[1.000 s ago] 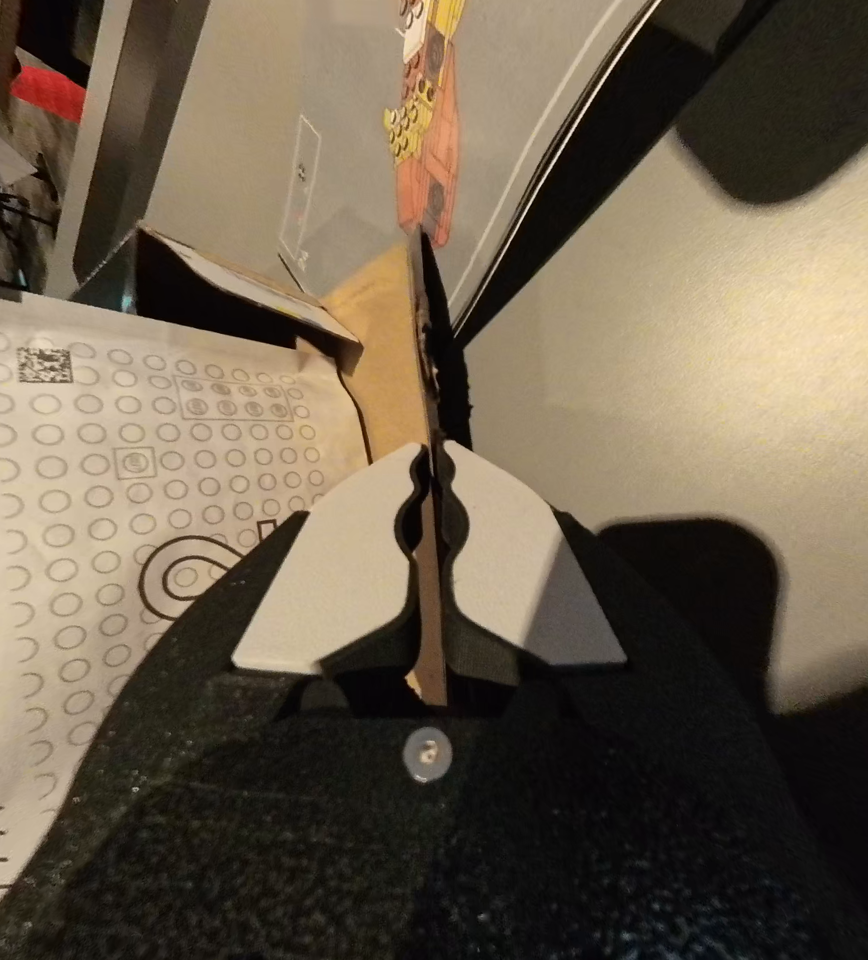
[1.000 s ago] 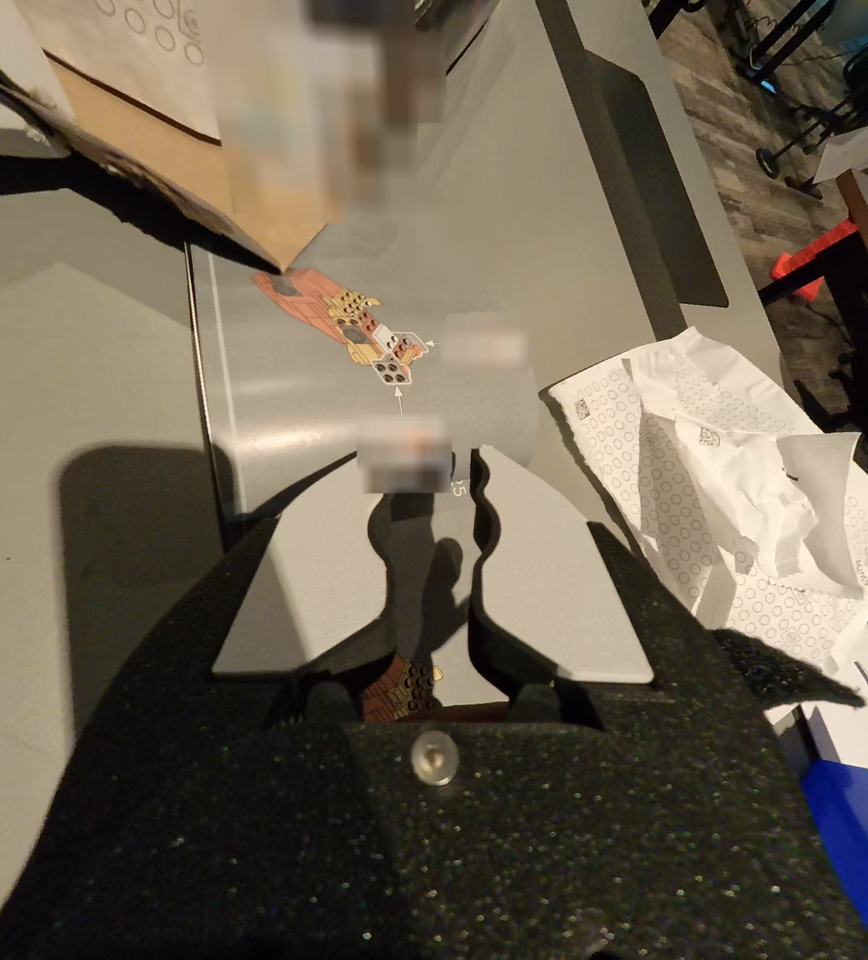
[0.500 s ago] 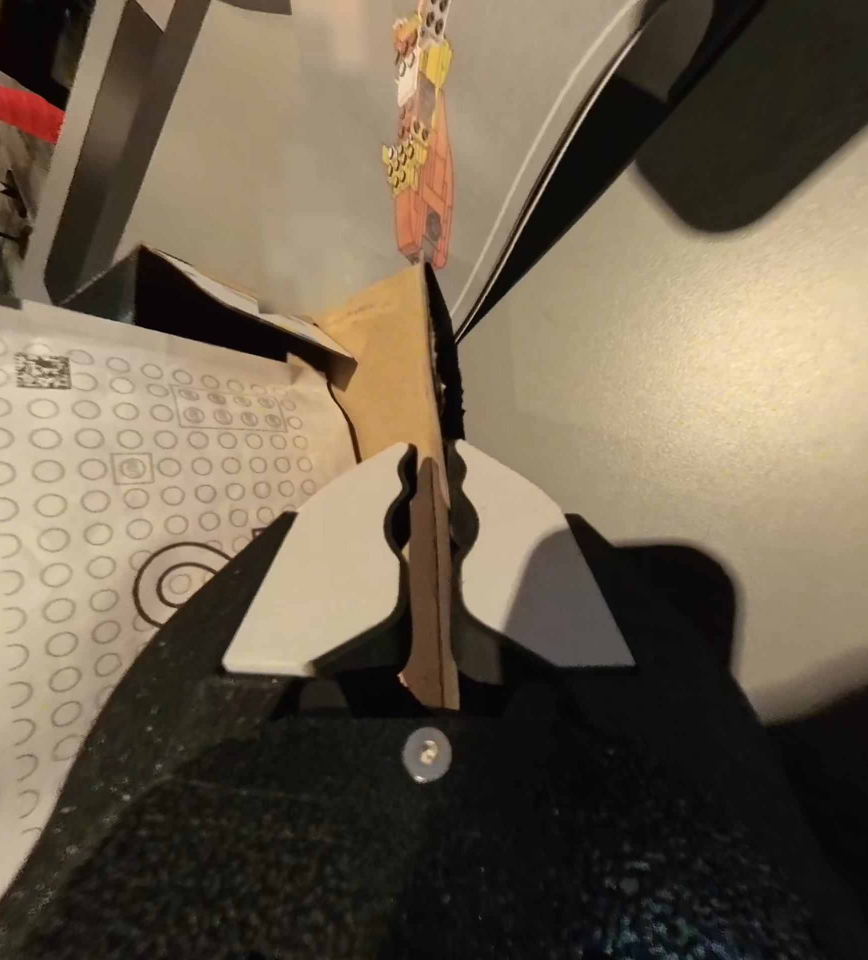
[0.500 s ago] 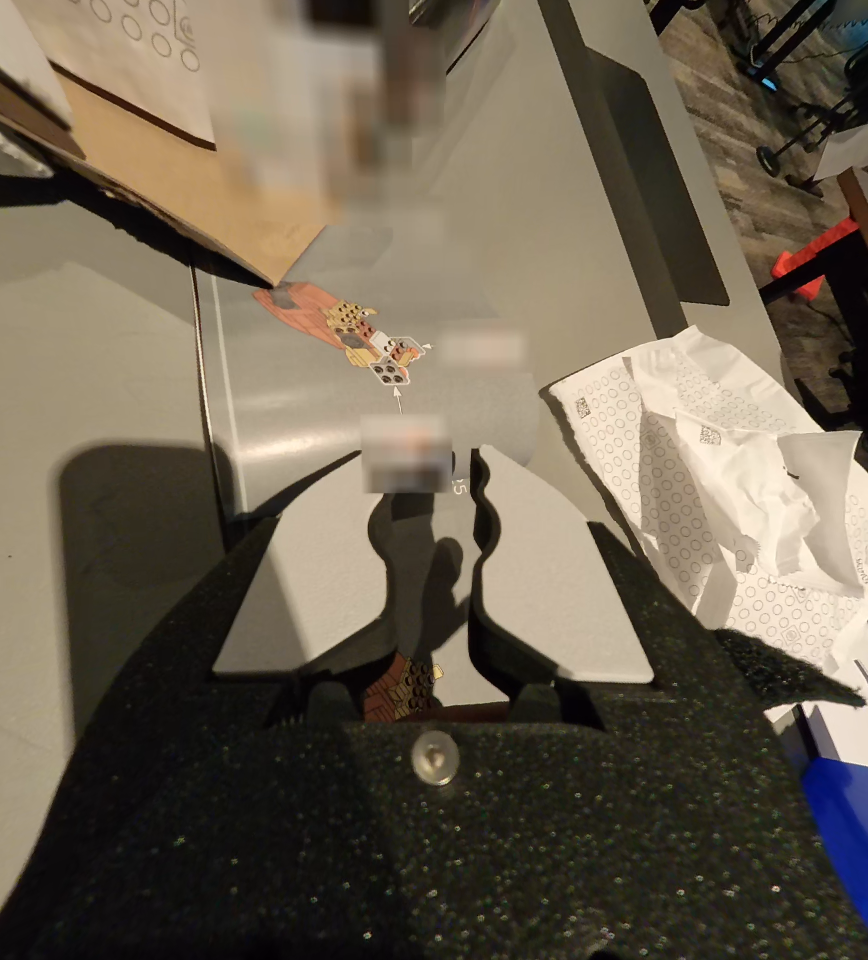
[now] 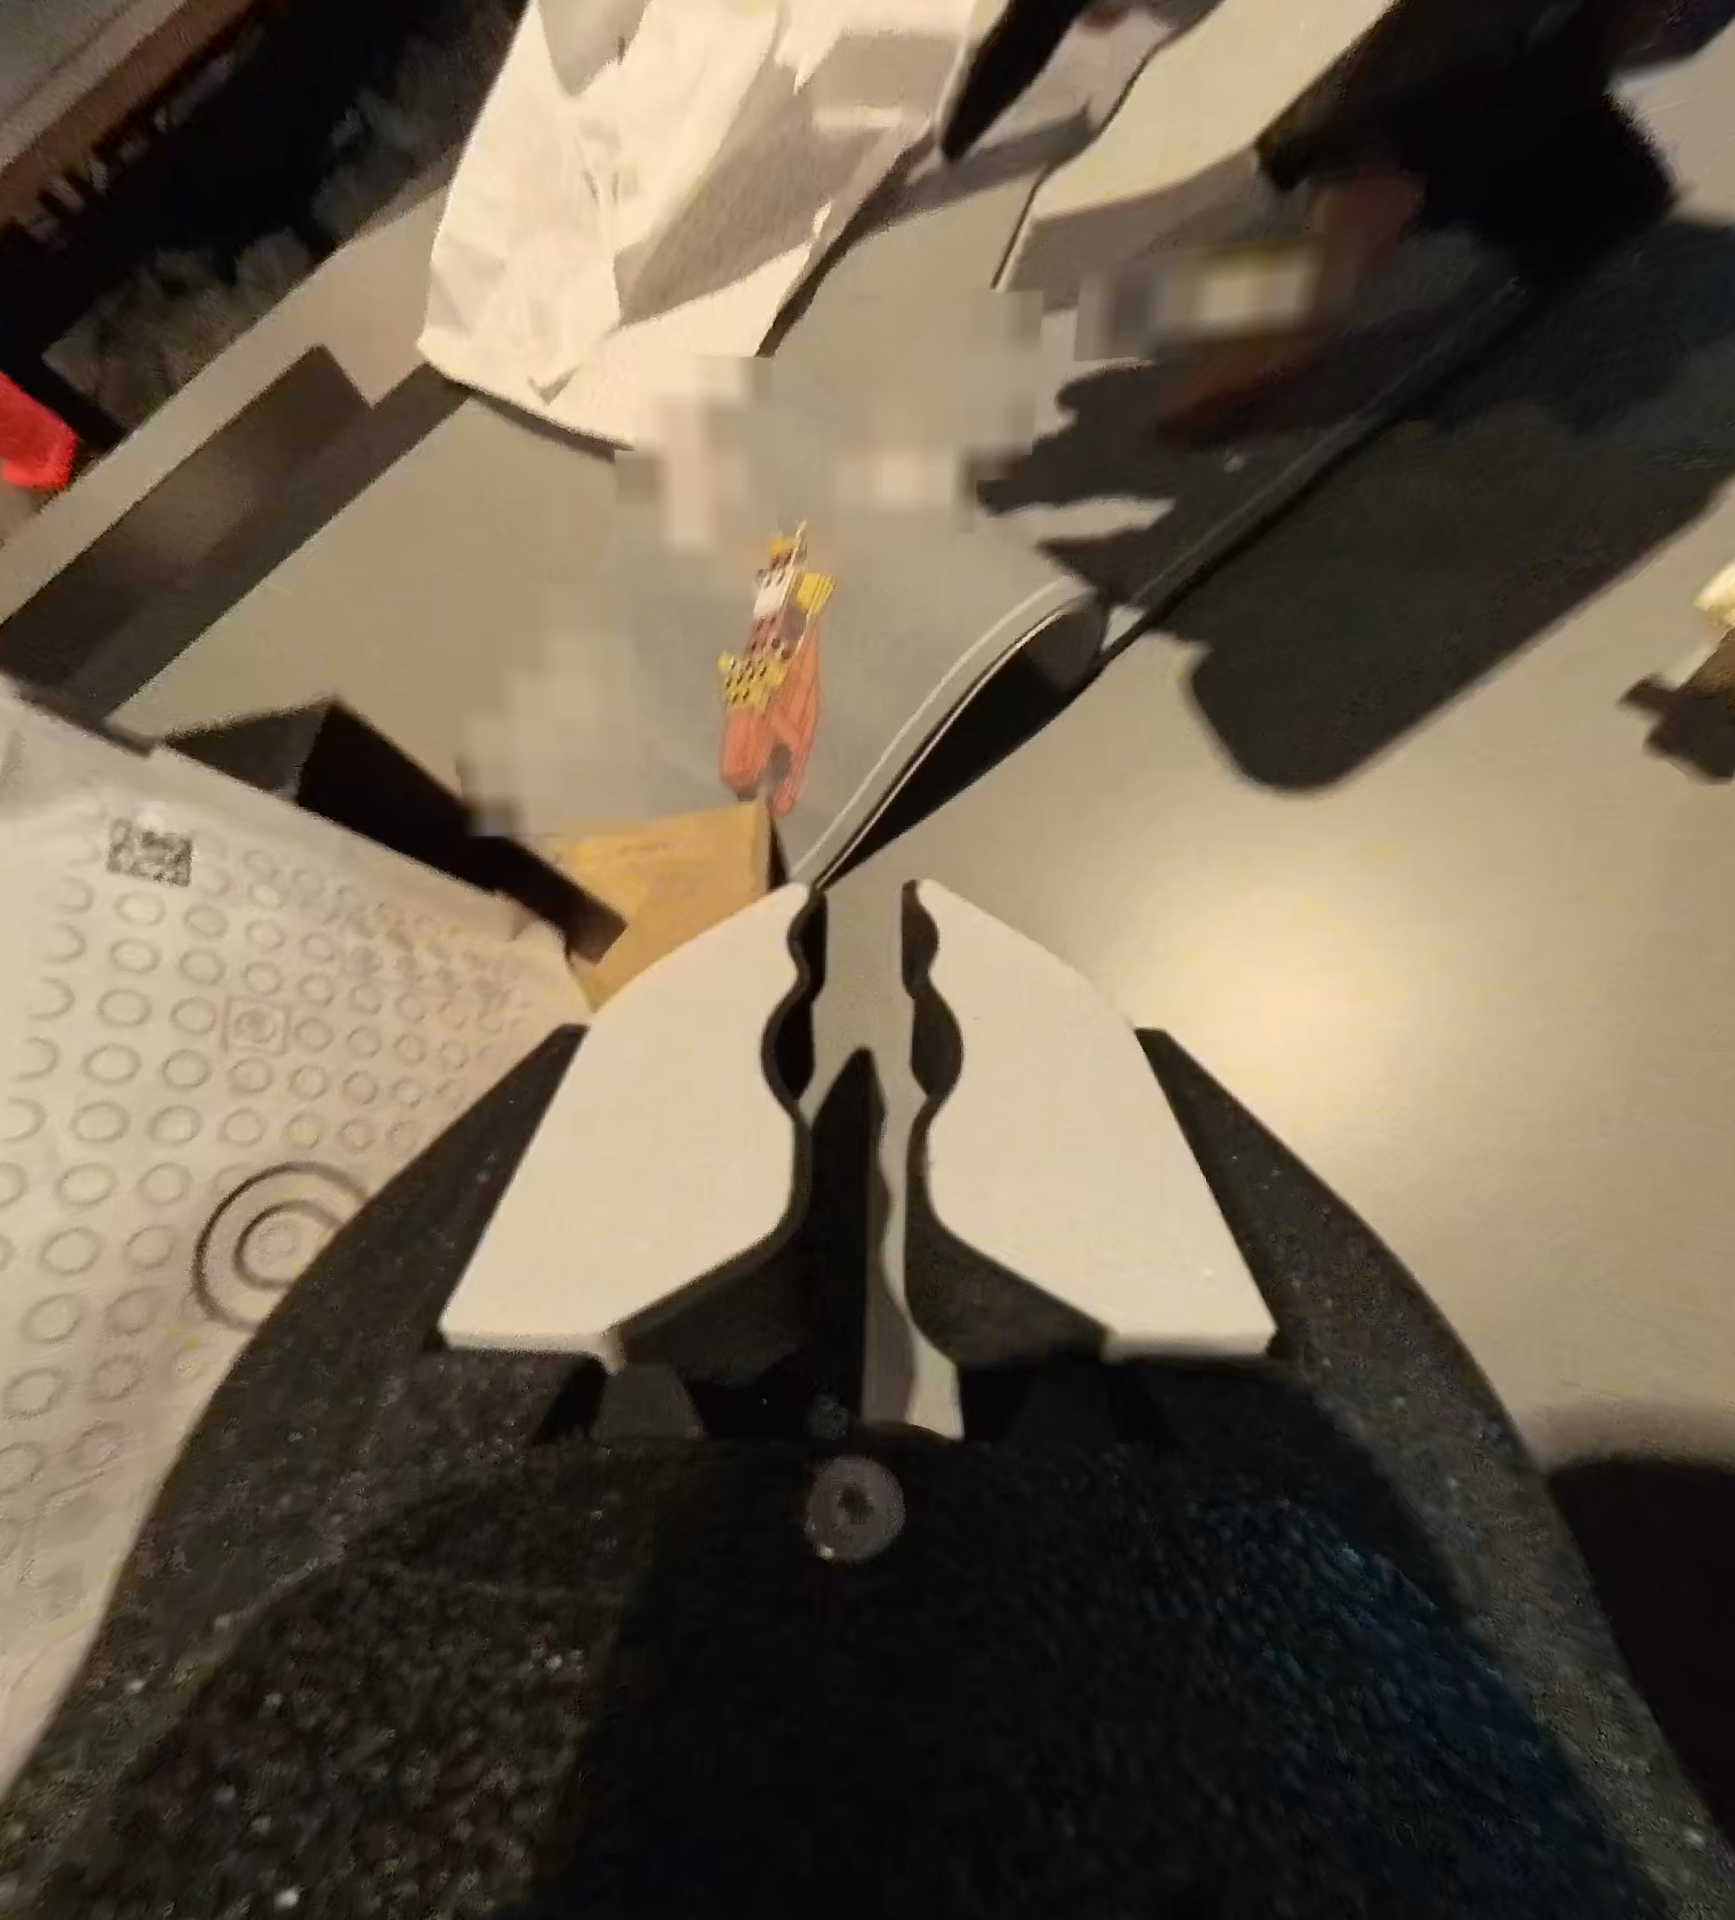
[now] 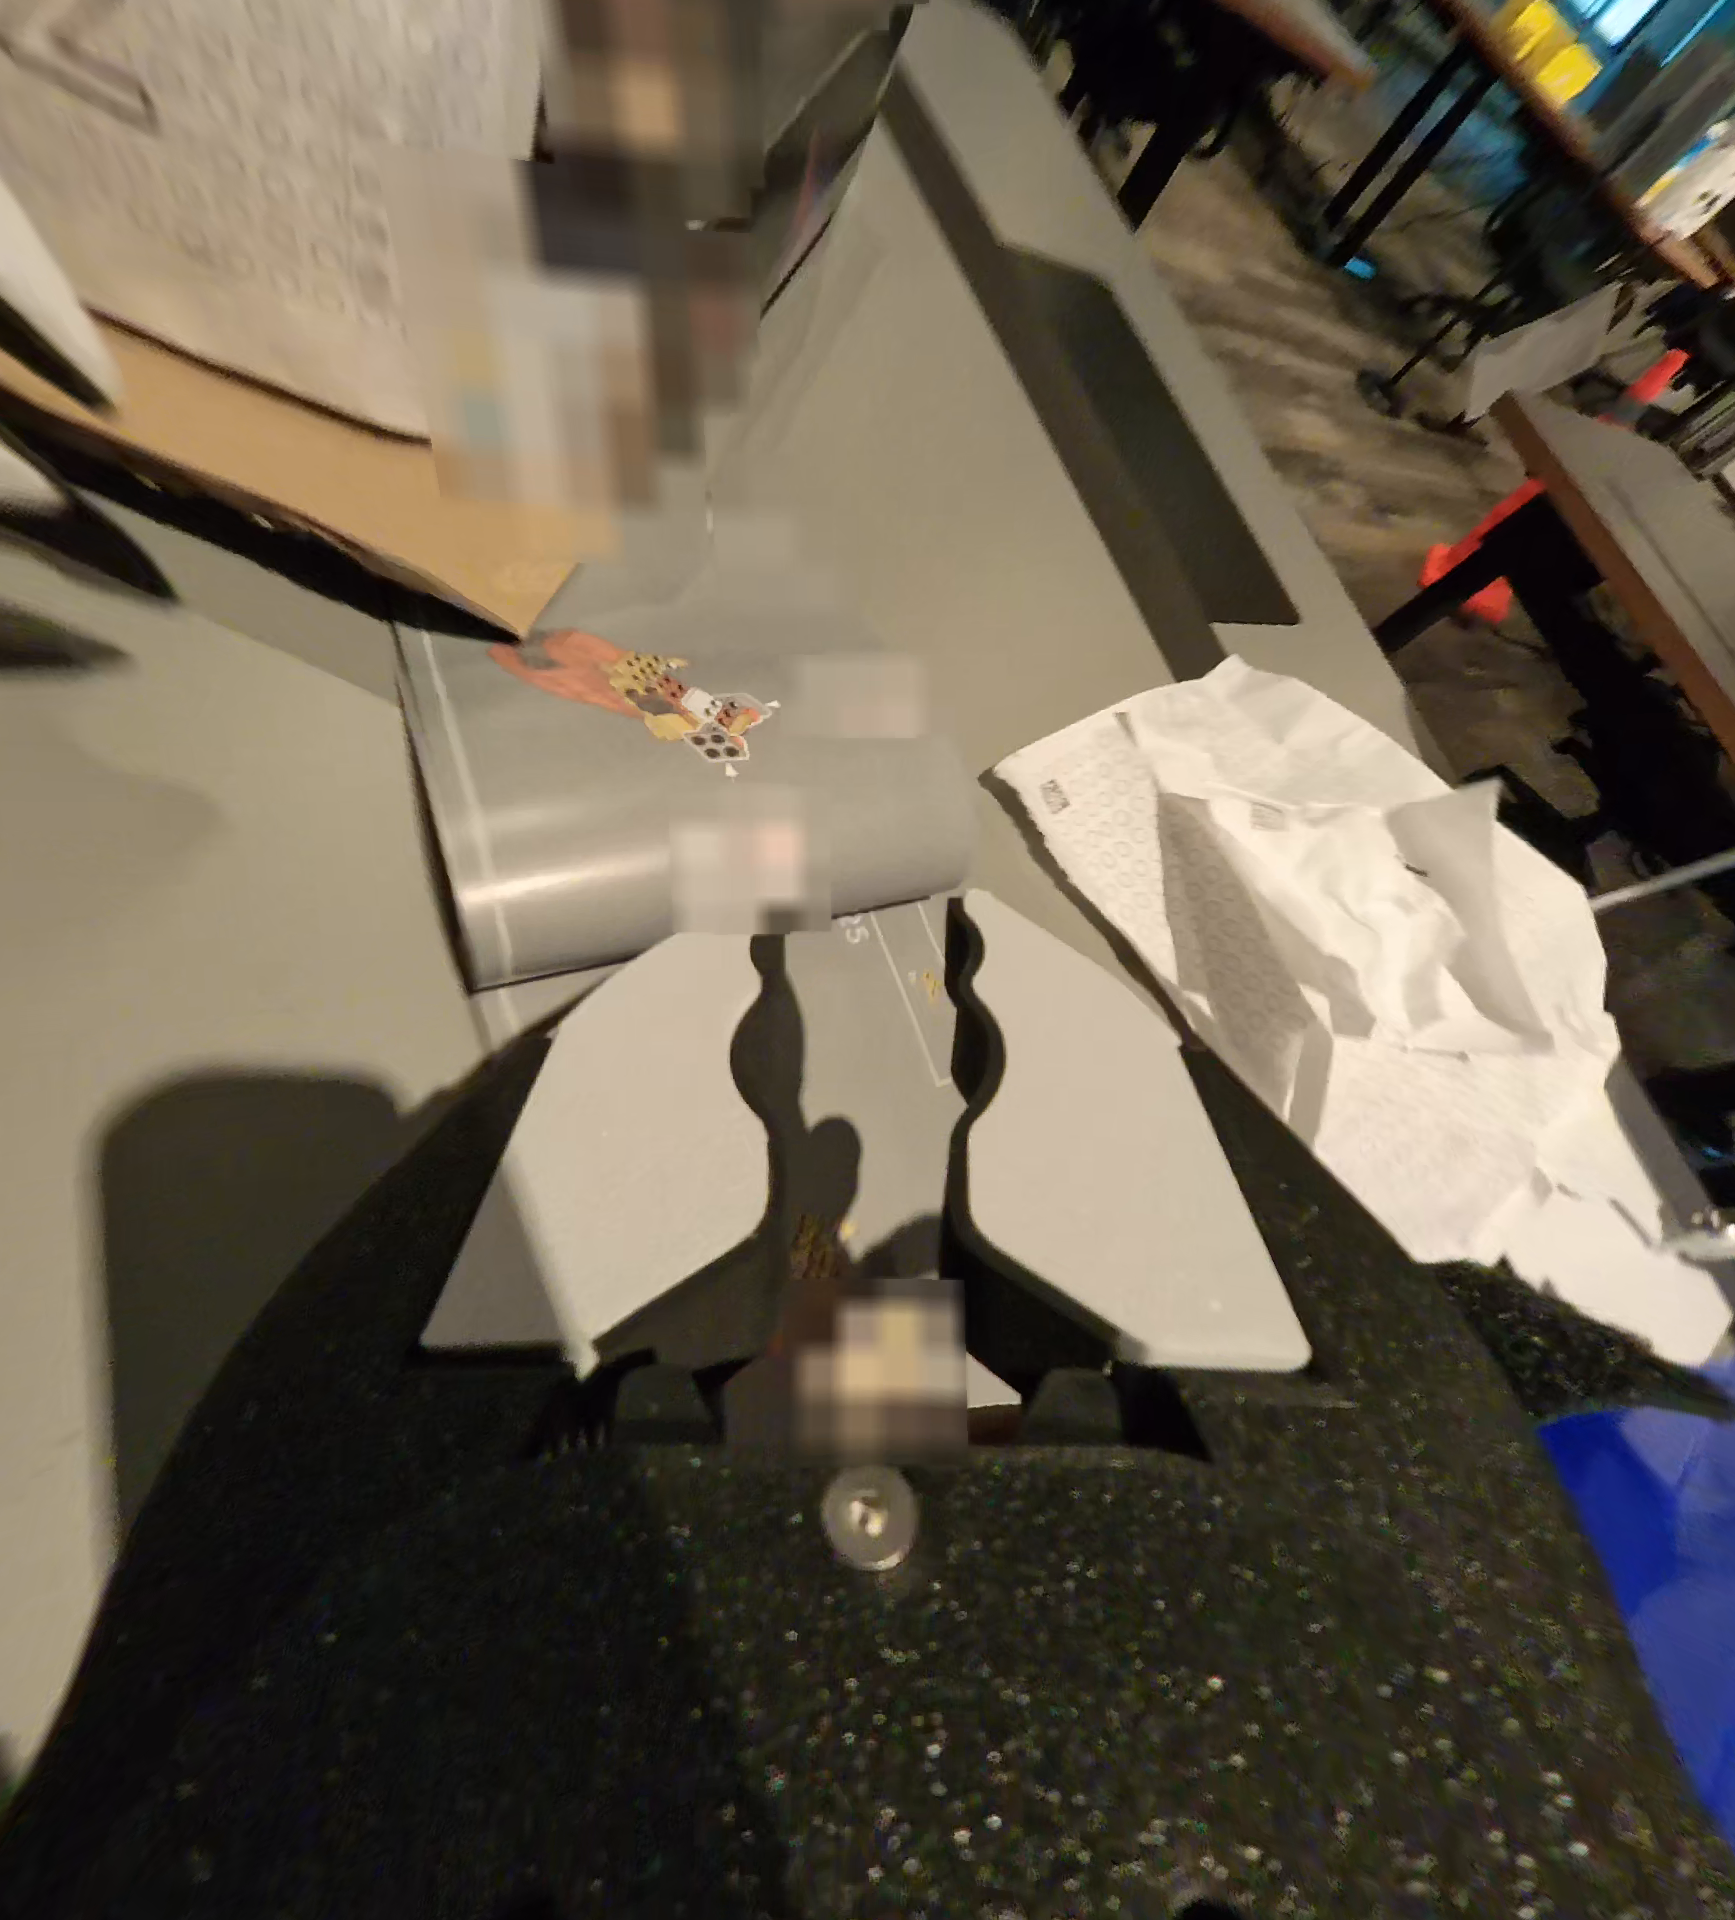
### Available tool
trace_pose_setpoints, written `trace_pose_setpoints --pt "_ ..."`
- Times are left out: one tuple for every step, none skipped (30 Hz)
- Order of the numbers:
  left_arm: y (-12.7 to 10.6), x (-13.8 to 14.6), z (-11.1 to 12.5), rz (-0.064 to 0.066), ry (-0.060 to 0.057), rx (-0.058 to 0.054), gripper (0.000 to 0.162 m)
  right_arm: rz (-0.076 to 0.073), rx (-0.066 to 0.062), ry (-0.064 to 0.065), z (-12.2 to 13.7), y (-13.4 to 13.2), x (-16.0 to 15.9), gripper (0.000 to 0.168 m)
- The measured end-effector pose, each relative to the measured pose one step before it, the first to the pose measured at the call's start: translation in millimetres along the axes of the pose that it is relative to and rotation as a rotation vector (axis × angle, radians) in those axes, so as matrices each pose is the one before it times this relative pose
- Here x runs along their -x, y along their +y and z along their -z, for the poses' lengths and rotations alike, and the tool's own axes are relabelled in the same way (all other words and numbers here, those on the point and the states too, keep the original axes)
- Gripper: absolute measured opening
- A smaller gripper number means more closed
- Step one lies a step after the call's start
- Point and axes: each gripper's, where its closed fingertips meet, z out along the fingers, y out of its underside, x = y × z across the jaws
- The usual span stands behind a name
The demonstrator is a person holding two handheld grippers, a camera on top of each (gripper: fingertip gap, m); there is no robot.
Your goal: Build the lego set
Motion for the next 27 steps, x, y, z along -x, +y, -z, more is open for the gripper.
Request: trace_pose_setpoints --pt "-7.51 -4.78 -1.82 0.0035 0.0180 -0.0335 0.013 -0.0161 -0.0164 0.0038 6.67 -0.31 0.45 0.029" --pt "-7.98 -4.72 -3.21 -0.0012 0.0163 -0.0356 0.013 -0.0126 -0.0131 0.0047 6.97 0.48 0.39 0.029" --pt "-8.01 -4.44 -4.26 -0.0022 0.0142 -0.0349 0.013 -0.0094 -0.0117 0.0090 7.45 1.08 -0.31 0.029" --pt "-7.99 -4.16 -5.19 -0.0020 0.0132 -0.0320 0.013 -0.0082 -0.0124 0.0113 8.00 1.20 -1.01 0.029" --pt "-8.06 -3.95 -6.06 -0.0025 0.0126 -0.0332 0.013 -0.0097 -0.0128 0.0089 8.38 1.39 -1.03 0.028" --pt "-8.48 -4.01 -6.83 -0.0016 0.0144 -0.0360 0.013 -0.0134 -0.0143 0.0046 8.71 1.53 -0.85 0.027" --pt "-7.98 -4.40 -7.30 0.0003 0.0188 -0.0328 0.013 -0.0171 -0.0166 0.0004 9.01 1.32 -0.49 0.026" --pt "-7.79 -4.12 -7.75 -0.0006 0.0186 -0.0315 0.013 -0.0195 -0.0184 -0.0011 9.46 1.27 -0.52 0.026" --pt "-7.17 -3.65 -7.88 -0.0011 0.0178 -0.0277 0.013 -0.0216 -0.0208 0.0007 9.81 1.09 -1.08 0.025" --pt "-6.34 -3.56 -8.05 -0.0010 0.0190 -0.0205 0.013 -0.0237 -0.0238 0.0004 10.16 0.65 -1.43 0.024" --pt "-5.85 -3.20 -8.11 -0.0034 0.0181 -0.0181 0.013 -0.0255 -0.0256 -0.0048 10.19 0.46 -0.83 0.023" --pt "-5.91 -2.50 -7.89 -0.0062 0.0129 -0.0213 0.013 -0.0266 -0.0268 -0.0091 9.93 0.51 -0.40 0.021" --pt "-5.76 -1.71 -7.59 -0.0062 0.0070 -0.0232 0.013 -0.0264 -0.0268 -0.0099 9.58 0.63 -0.40 0.020" --pt "-5.85 -1.15 -7.10 -0.0047 0.0027 -0.0260 0.013 -0.0238 -0.0246 -0.0113 9.13 0.78 -0.17 0.018" --pt "-5.83 -0.80 -6.53 -0.0018 0.0000 -0.0301 0.013 -0.0185 -0.0233 -0.0131 8.70 0.92 -0.01 0.016" --pt "-5.44 -0.36 -5.85 0.0022 -0.0037 -0.0300 0.013 -0.0131 -0.0215 -0.0113 8.32 0.77 -0.30 0.015" --pt "-4.45 -0.04 -5.26 0.0075 -0.0063 -0.0265 0.013 -0.0088 -0.0161 -0.0066 7.75 0.98 -1.05 0.014" --pt "-3.28 -0.71 -4.90 0.0147 -0.0015 -0.0198 0.012 -0.0053 -0.0102 -0.0053 7.38 1.15 -1.68 0.014" --pt "-2.47 -1.85 -4.32 0.0188 0.0067 -0.0156 0.012 -0.0009 -0.0088 -0.0073 7.17 1.19 -1.77 0.014" --pt "-2.08 -2.15 -3.69 0.0156 0.0070 -0.0163 0.012 0.0035 -0.0101 -0.0055 7.01 1.11 -2.15 0.013" --pt "-1.10 -1.89 -3.07 0.0073 0.0038 -0.0124 0.011 0.0041 -0.0078 -0.0030 6.74 1.55 -2.43 0.011" --pt "-0.07 -2.35 -2.54 -0.0010 0.0044 -0.0060 0.010 0.0014 -0.0033 -0.0046 6.12 2.26 -2.16 0.009" --pt "0.77 -3.19 -2.03 -0.0070 0.0088 -0.0021 0.008 -0.0009 0.0007 -0.0055 5.34 2.87 -1.74 0.008" --pt "0.84 -3.53 -1.53 -0.0108 0.0109 -0.0015 0.007 -0.0005 0.0041 -0.0045 4.45 3.27 -1.57 0.008" --pt "0.90 -2.63 -1.06 -0.0127 0.0040 -0.0001 0.006 0.0004 0.0052 -0.0029 3.94 3.07 -1.52 0.008" --pt "1.12 -1.41 -0.75 -0.0138 -0.0035 0.0032 0.004 -0.0001 0.0043 0.0008 3.61 2.38 -1.82 0.008" --pt "1.71 -0.50 -0.89 -0.0140 -0.0062 0.0085 0.004 -0.0009 0.0035 0.0034 3.36 0.98 -2.48 0.008"
